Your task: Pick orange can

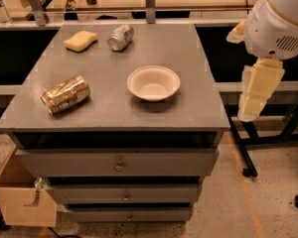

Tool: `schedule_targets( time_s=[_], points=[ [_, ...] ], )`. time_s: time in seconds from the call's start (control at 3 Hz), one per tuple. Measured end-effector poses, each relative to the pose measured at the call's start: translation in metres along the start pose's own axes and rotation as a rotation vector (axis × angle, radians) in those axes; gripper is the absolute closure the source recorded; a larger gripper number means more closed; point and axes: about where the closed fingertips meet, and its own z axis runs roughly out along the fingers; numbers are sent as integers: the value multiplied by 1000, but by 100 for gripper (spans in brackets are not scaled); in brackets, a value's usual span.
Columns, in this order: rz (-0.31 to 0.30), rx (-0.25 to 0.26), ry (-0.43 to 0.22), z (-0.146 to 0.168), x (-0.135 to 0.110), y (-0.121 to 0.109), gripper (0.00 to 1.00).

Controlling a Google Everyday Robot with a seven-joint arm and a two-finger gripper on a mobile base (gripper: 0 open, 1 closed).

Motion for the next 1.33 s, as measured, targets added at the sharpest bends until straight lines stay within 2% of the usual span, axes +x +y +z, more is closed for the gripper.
schedule_targets(
  time_s=[0.33, 0.67, 1.0, 1.33],
  points=[
    [-163, 31, -30, 6, -53, -29, 0],
    [-312, 64, -101, 7, -116, -52, 0],
    [-441, 29, -164, 26, -176, -55, 0],
    [-454, 27, -171, 28, -183, -55, 0]
  ],
)
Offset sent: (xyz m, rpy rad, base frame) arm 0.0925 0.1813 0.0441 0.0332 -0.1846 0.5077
